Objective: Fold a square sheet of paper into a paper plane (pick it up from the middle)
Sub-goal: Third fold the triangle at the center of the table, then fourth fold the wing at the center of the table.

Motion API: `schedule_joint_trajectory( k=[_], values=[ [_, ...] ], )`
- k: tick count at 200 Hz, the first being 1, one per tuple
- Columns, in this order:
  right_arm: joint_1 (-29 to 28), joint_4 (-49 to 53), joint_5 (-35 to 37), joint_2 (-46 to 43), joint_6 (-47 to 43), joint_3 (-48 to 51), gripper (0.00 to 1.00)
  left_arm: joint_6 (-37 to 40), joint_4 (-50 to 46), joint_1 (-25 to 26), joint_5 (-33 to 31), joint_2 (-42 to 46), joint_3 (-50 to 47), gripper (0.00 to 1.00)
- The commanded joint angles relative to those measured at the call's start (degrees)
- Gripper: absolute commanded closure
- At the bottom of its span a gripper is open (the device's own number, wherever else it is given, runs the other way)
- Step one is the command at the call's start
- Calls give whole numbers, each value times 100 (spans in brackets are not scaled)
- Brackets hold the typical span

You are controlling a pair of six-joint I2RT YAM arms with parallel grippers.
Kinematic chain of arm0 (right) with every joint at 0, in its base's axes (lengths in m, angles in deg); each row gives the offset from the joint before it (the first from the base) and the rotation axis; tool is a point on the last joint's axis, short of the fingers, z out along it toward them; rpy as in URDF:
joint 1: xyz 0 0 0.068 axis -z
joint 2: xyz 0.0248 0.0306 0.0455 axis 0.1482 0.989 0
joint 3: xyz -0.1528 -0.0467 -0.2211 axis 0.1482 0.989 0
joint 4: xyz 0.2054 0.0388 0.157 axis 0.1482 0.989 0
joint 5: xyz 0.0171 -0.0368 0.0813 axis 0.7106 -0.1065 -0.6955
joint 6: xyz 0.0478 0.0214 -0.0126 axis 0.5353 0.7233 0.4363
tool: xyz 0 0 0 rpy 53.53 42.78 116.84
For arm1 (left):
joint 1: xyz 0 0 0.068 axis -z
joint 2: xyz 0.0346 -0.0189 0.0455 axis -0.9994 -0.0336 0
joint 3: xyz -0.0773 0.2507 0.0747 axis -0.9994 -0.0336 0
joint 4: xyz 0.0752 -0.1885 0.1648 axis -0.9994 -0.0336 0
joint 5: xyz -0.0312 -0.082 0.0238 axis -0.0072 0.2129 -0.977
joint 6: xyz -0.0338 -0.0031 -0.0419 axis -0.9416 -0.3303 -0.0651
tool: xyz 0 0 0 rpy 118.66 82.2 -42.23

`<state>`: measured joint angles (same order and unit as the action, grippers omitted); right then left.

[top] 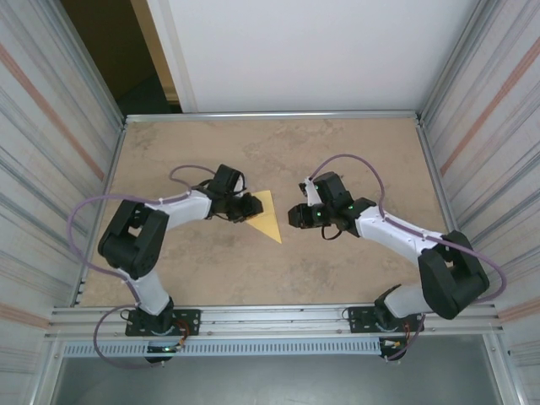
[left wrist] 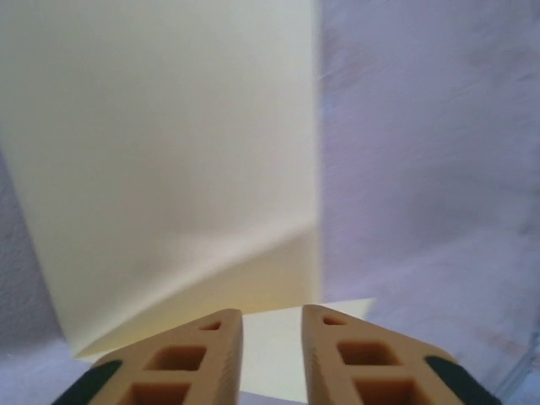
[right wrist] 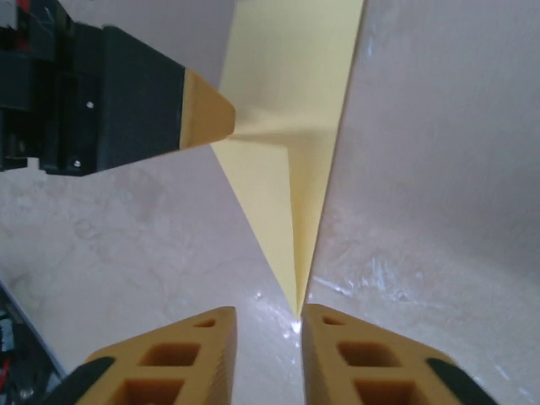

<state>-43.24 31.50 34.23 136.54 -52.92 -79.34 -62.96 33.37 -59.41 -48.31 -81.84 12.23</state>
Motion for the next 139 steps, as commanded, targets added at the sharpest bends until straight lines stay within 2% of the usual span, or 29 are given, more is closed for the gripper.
schedule_joint_trajectory(
  k=[1, 22, 64, 109, 139],
  values=[
    [-142, 171, 722, 112, 51, -315, 74, -239, 533, -152, -77, 624, -94, 68],
    [-270, 210, 481, 509, 197, -599, 76, -488, 922, -318, -132, 1067, -667, 57],
    [-740, -244, 325, 1151, 660, -852, 83, -777, 1358, -568, -310, 1844, -1790, 48],
    [-723, -410, 258, 2122, 1111, -1255, 72, -1111, 1970, -567, -447, 2056, -2514, 41],
    [-548, -619, 219, 2575, 1305, -1447, 71, -1171, 2120, -564, -403, 1861, -2583, 39]
  ],
)
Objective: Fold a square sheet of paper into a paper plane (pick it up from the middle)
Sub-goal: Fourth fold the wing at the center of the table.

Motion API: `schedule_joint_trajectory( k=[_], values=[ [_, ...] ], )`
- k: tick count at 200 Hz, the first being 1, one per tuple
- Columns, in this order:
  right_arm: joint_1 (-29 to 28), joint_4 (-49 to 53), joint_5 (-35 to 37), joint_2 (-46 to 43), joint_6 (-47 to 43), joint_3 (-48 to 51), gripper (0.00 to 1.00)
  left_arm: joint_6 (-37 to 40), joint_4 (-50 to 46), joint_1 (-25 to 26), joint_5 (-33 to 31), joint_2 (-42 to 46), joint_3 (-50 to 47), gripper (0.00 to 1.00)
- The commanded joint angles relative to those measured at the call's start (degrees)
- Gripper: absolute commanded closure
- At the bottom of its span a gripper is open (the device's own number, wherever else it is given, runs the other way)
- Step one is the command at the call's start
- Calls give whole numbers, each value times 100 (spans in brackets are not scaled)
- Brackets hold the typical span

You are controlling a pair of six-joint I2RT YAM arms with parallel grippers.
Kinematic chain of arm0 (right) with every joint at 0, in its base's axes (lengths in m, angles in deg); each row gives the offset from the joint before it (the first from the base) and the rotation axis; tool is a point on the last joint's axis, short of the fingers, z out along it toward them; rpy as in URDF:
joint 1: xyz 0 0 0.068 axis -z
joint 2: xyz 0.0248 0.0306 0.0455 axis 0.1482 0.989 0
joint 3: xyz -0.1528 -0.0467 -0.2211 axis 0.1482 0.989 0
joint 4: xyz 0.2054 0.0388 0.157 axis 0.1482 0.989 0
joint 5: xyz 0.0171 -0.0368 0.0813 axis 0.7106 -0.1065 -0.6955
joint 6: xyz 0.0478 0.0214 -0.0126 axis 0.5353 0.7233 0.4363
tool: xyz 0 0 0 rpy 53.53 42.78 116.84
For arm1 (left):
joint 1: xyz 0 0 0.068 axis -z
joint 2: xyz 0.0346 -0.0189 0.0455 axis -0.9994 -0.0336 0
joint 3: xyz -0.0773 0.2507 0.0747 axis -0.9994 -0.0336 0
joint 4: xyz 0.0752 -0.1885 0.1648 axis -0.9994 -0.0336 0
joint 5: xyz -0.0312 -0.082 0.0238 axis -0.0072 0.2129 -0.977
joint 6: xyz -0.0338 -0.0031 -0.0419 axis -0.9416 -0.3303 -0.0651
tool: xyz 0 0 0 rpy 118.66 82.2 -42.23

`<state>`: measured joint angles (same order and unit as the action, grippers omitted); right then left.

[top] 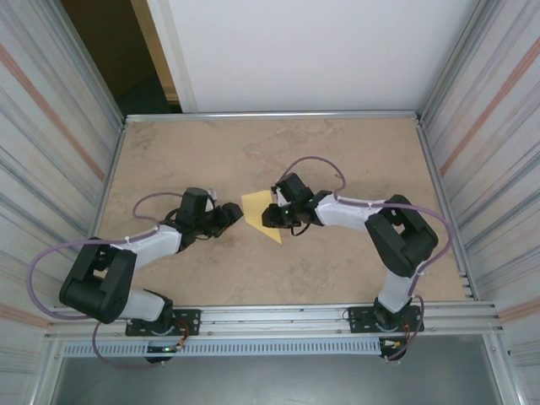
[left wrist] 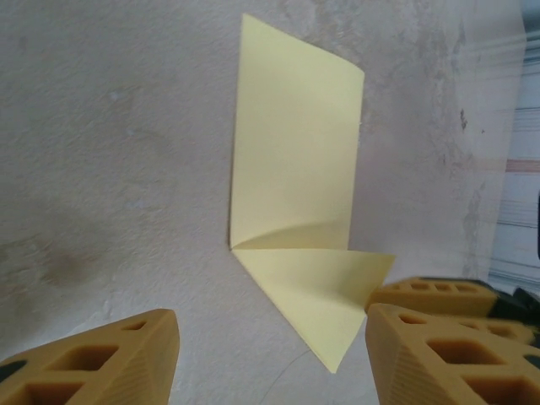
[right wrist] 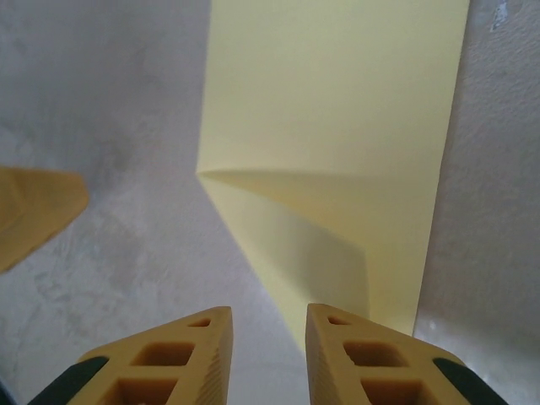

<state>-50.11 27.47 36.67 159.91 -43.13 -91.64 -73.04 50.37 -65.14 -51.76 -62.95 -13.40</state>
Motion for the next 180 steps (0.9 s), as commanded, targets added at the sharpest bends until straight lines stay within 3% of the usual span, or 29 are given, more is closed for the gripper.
schedule_joint_trajectory(
  k=[1, 78, 108, 180],
  values=[
    [144, -220, -33, 250, 330, -222, 71, -162, 419, 9, -45, -34, -11, 39],
    [282, -13, -179, 659, 445, -165, 82, -336, 620, 114, 438, -911, 482, 51],
    [314, 145, -86, 721, 440, -214, 82, -540, 590, 235, 227, -1060, 497, 59],
    [323, 312, -24, 763, 417, -262, 82, -724, 488, 378, -126, -1282, 561, 65]
  ],
)
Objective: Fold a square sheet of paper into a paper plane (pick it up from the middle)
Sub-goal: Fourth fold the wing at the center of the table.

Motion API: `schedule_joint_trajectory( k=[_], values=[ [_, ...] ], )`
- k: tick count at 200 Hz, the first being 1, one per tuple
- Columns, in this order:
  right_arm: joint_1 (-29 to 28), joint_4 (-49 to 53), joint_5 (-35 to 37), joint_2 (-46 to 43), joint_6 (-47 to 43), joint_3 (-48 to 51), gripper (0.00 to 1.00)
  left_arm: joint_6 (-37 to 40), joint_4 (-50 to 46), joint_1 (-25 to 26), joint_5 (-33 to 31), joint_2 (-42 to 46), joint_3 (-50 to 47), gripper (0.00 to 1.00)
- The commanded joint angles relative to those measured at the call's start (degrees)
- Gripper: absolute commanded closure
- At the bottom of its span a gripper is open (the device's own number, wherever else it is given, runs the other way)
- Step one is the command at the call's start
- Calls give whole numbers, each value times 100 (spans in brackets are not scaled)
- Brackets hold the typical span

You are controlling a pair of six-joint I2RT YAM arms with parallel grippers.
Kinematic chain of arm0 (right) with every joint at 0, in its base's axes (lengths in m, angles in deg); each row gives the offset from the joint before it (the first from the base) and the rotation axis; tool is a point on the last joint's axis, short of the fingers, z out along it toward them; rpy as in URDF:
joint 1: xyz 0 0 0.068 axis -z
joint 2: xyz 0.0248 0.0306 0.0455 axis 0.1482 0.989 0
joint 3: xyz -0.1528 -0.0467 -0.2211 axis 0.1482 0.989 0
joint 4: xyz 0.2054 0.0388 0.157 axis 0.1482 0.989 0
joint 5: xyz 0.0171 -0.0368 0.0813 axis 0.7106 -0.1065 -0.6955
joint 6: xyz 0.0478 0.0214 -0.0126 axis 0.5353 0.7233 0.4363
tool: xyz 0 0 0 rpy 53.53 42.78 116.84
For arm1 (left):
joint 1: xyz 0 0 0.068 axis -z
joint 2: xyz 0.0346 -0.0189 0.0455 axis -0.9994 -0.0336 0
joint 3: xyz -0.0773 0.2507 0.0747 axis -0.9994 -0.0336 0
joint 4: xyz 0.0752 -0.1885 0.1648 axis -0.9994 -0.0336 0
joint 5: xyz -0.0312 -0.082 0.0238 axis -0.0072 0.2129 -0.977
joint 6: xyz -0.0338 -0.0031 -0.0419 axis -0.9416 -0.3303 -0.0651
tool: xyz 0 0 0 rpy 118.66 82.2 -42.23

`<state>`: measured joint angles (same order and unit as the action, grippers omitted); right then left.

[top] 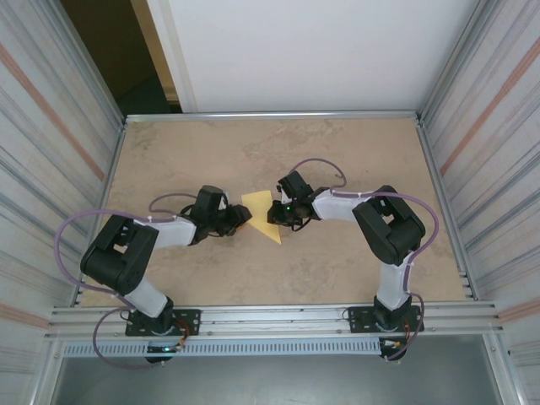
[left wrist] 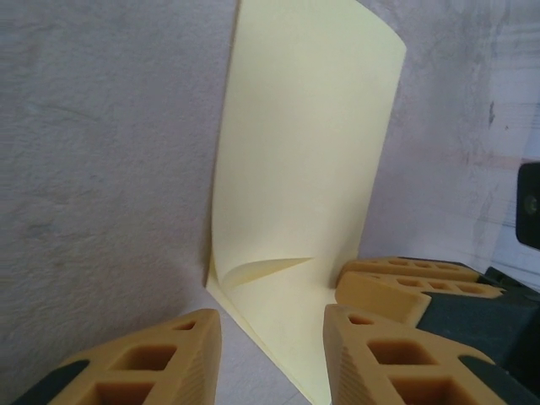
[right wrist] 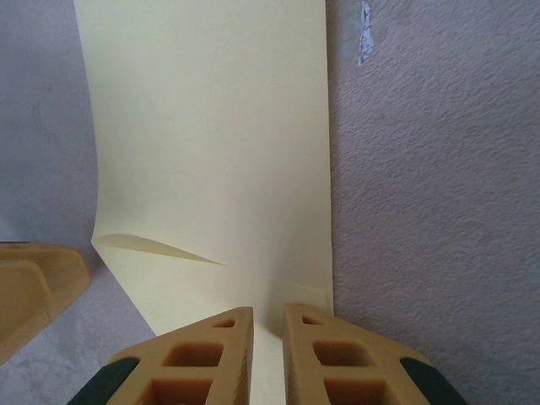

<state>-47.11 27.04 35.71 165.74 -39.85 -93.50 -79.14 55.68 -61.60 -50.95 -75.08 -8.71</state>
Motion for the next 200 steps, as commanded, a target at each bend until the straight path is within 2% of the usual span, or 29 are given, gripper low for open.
schedule_joint_trajectory(
  k=[1, 64, 130, 200],
  values=[
    [21, 356, 77, 180, 92, -81, 82, -114, -43, 28, -208, -68, 95, 65],
    [14, 356, 87, 181, 94, -78, 82, -147, 55, 29, -171, -343, 214, 64],
    [12, 356, 88, 217, 85, -95, 84, -84, 178, 33, 41, -459, 333, 75],
    [33, 356, 91, 218, 93, -90, 84, 62, -90, -3, -115, -164, 203, 74]
  ],
)
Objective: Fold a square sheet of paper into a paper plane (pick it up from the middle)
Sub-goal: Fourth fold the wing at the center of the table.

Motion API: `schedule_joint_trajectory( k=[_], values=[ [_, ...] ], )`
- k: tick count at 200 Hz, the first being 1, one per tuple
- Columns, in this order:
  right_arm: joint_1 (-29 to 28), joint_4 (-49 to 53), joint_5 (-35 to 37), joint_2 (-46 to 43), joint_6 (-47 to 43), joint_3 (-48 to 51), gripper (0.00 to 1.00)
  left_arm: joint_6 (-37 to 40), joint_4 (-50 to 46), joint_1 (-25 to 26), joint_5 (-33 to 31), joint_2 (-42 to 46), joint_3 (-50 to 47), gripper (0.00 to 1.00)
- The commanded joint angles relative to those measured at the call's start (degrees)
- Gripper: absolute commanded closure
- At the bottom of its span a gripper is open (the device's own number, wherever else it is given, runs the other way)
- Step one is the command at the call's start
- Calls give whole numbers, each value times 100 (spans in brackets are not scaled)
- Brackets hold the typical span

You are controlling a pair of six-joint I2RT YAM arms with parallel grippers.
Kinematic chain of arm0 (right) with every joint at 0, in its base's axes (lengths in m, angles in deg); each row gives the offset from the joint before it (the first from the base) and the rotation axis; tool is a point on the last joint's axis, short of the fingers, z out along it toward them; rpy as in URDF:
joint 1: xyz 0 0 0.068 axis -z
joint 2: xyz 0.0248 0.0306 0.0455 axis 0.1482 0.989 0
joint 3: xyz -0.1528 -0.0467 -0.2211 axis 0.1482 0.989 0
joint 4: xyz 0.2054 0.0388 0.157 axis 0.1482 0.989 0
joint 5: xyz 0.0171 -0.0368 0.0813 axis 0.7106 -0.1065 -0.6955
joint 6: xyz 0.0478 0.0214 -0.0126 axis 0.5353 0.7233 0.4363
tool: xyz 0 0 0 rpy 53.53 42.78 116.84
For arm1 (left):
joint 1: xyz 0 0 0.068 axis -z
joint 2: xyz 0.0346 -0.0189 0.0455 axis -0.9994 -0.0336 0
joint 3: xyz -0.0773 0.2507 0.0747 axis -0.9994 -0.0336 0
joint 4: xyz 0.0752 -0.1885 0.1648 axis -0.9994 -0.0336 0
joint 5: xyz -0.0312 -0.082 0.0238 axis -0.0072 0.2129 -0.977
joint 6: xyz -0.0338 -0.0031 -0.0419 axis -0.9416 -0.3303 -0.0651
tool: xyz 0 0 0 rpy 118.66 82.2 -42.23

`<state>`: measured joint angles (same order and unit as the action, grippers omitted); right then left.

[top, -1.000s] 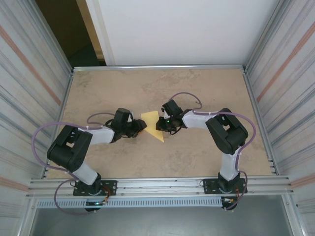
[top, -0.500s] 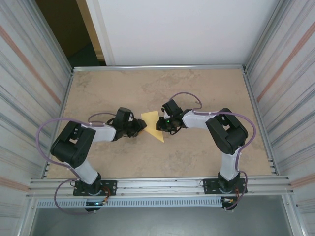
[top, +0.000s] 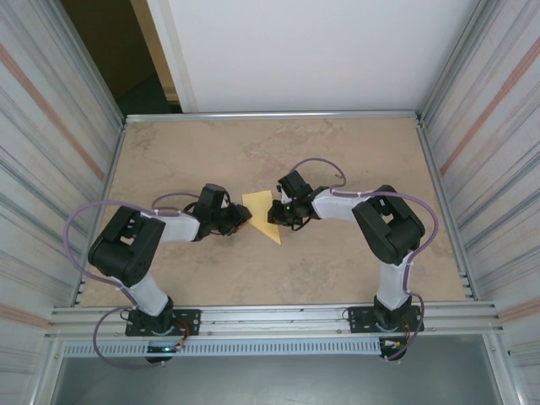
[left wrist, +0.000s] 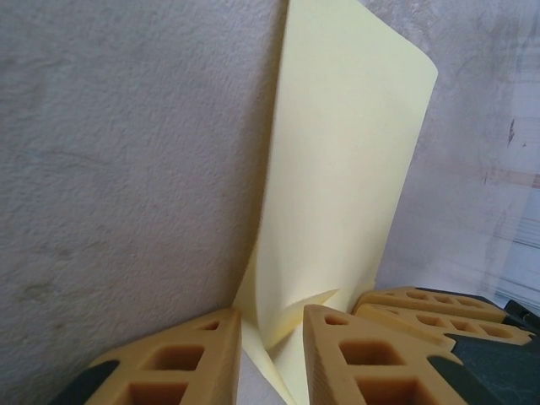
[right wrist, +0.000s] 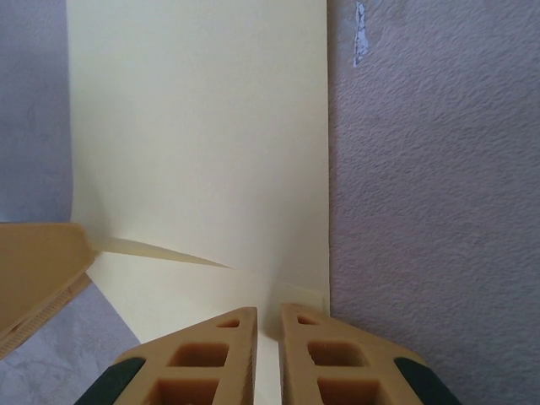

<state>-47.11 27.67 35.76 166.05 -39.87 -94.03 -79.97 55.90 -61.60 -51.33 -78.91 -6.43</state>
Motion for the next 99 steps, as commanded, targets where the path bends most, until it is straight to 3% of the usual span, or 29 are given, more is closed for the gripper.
schedule_joint_trajectory(
  k=[1, 31, 99],
  values=[
    [30, 288, 87, 186, 96, -36, 84, 145, -106, -3, -72, 219, -28, 75],
    [27, 275, 77, 197, 89, -42, 84, 180, 37, -10, 128, 116, 48, 79],
    [35, 225, 45, 171, 84, -14, 84, 286, 264, -17, 501, -130, 160, 80]
  ],
)
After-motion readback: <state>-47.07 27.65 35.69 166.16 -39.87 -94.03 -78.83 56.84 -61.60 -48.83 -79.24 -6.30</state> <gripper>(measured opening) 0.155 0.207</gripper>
